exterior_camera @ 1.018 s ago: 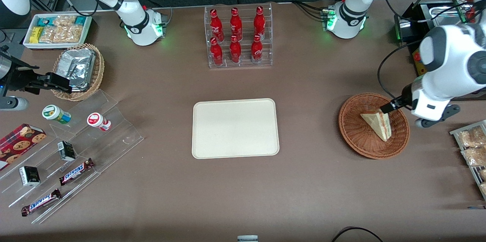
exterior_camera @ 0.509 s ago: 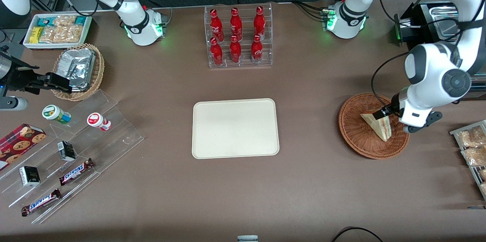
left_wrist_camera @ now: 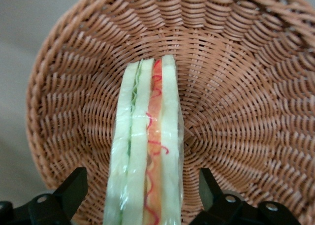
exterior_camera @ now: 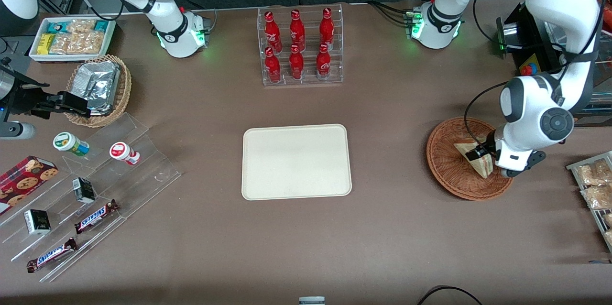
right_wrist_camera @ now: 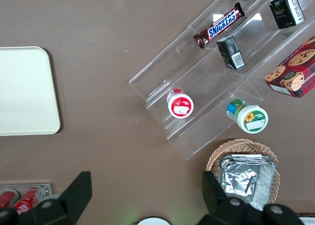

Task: Place sandwich from basket to tray
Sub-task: 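Lower the left gripper and close it on the triangular sandwich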

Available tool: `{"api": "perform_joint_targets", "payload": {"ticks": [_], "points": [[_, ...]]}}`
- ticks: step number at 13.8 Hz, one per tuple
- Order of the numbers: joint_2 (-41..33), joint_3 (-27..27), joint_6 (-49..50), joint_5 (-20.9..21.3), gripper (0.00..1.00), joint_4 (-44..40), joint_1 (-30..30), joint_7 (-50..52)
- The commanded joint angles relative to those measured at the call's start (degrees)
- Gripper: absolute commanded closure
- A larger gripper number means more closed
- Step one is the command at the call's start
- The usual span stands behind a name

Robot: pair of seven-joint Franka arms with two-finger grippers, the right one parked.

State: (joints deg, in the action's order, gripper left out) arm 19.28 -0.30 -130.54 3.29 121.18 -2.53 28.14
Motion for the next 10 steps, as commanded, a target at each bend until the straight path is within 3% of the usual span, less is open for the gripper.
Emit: {"api": "perform_joint_targets", "payload": {"ticks": [1,2,4,5,7,10], "points": [[2.33,0.21,-2.16,1.28,0.00,-0.50,-0.02,1.56],[2.95,0.21,-2.87,1.28,0.02,-0.50,-0.02,1.65],[2.87,0.21,-2.96,1.37,0.68,-0.07,-0.02,1.56],[2.26,0.21,-2.53,1.37,0.91,0.11,-0.02,1.56],[0.33,0.21,0.18,1.37,1.00,-0.85,-0.02,1.39],[-1.43,0.56,12.81,1.19,1.00,-9.08,0.68,1.12]]}}
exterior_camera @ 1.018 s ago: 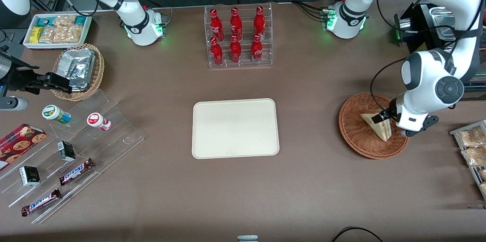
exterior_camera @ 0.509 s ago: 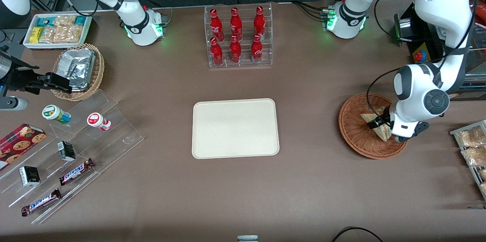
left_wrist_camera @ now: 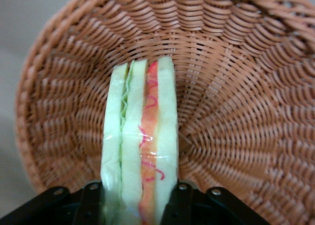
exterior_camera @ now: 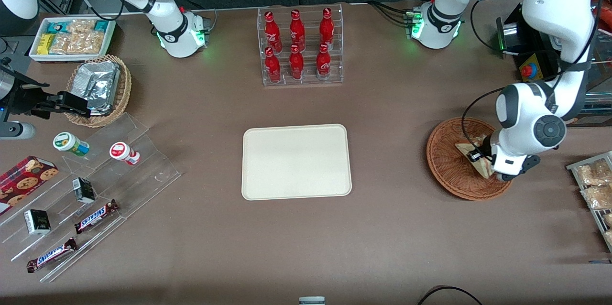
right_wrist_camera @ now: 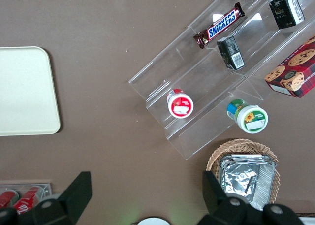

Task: Place sandwich from basket to tray
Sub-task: 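Lower the left gripper and close it on the triangular sandwich, then lift the sandwich and carry it over the cream tray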

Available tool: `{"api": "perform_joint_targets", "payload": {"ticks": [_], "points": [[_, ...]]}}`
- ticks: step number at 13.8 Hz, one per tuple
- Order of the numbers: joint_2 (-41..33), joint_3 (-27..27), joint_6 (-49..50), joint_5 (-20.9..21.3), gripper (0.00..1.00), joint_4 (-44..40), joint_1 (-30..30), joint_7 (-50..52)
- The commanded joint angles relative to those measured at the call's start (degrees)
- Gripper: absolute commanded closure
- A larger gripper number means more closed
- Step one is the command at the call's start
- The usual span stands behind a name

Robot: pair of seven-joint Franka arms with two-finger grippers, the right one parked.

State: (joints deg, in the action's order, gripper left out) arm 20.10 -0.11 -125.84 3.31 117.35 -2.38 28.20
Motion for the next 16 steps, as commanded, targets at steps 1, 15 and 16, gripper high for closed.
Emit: {"api": "perform_joint_targets", "payload": {"ticks": [1,15,16], "points": [[-2.25,1.16,14.33,0.91,1.00,-9.72,0.71,1.33],[5.65,17.07,26.36,-3.40,1.00,-33.32,13.26,41.46],[5.83,17.16,24.69,-3.40,1.00,-33.41,14.76,44.28]]}}
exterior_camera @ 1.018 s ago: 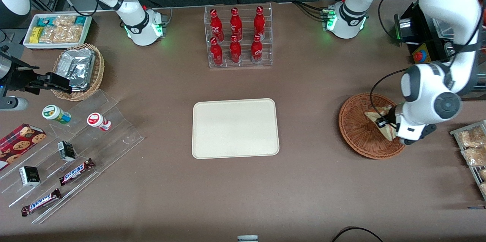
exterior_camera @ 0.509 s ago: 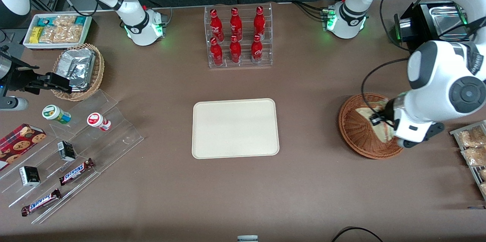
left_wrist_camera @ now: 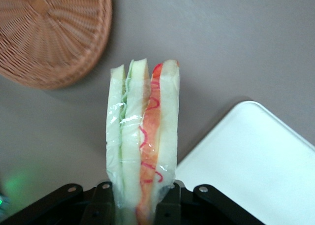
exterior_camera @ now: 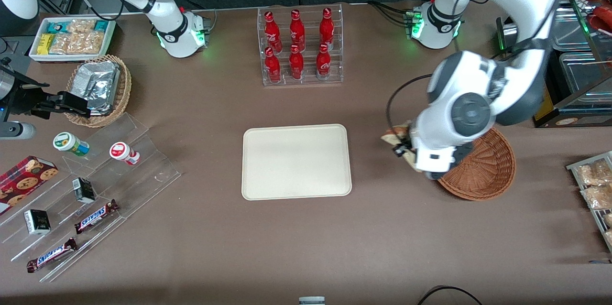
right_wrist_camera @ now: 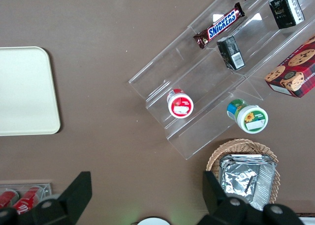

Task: Place sandwich from basket to tray
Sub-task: 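Lift the sandwich and carry it over the cream tray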

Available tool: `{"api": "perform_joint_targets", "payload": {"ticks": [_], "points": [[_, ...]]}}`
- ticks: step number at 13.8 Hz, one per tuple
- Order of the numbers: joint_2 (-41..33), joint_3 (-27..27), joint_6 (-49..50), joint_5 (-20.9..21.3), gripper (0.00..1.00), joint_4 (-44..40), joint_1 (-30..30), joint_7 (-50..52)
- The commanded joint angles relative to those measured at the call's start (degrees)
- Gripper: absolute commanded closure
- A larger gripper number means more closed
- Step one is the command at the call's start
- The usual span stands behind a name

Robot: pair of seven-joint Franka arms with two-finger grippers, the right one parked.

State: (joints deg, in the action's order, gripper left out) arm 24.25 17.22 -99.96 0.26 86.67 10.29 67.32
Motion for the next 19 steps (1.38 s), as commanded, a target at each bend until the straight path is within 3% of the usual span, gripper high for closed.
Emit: {"api": "perform_joint_targets", "payload": {"ticks": [1,4,7,10,16,19], "points": [[2.03,-0.17,-2.94,-0.35,1.00,-2.73,3.41,7.54],[5.01,-0.17,-10.92,-4.12,1.00,-3.69,7.01,13.79],[10.72,-0.17,-16.13,-4.13,1.00,-7.64,10.70,19.68],[13.01,-0.26,-16.23,-3.52,1.00,-7.92,13.87,18.21],[17.67,-0.26,-17.98,6.57,1.00,-9.50,19.15,1.43],[20.65,-0.26,-19.30,7.91,1.00,-10.55,20.82,-3.67]]}}
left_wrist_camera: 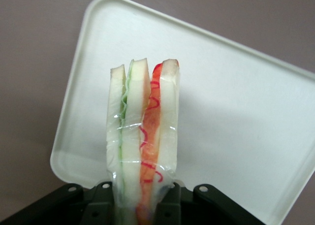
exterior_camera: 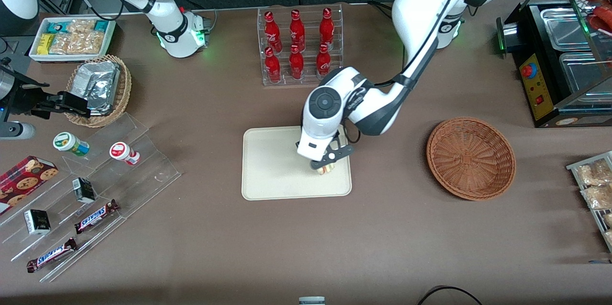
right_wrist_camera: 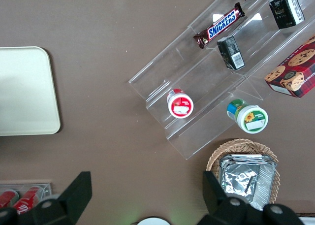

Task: Place sandwich from basket to tray
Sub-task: 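Lower the sandwich onto the tray and open the left gripper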

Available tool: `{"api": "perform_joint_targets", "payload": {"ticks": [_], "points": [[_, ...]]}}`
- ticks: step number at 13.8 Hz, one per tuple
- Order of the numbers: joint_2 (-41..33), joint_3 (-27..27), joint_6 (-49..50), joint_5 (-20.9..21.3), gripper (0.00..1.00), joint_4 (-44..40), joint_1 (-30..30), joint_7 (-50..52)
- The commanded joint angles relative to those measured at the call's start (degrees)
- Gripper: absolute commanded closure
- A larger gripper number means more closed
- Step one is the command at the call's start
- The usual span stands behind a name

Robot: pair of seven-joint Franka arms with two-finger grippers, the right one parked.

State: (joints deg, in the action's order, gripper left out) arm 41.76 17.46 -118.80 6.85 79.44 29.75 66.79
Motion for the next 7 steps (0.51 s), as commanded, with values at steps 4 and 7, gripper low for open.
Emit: {"api": "perform_joint_targets", "payload": {"ticks": [4,7], "points": [[6.83,-0.67,-1.78,1.41,1.00,-5.17,2.42,-11.13],[10.17,-0.67,-1.78,3.51,0.98,-8.94,3.12,-14.93]]}}
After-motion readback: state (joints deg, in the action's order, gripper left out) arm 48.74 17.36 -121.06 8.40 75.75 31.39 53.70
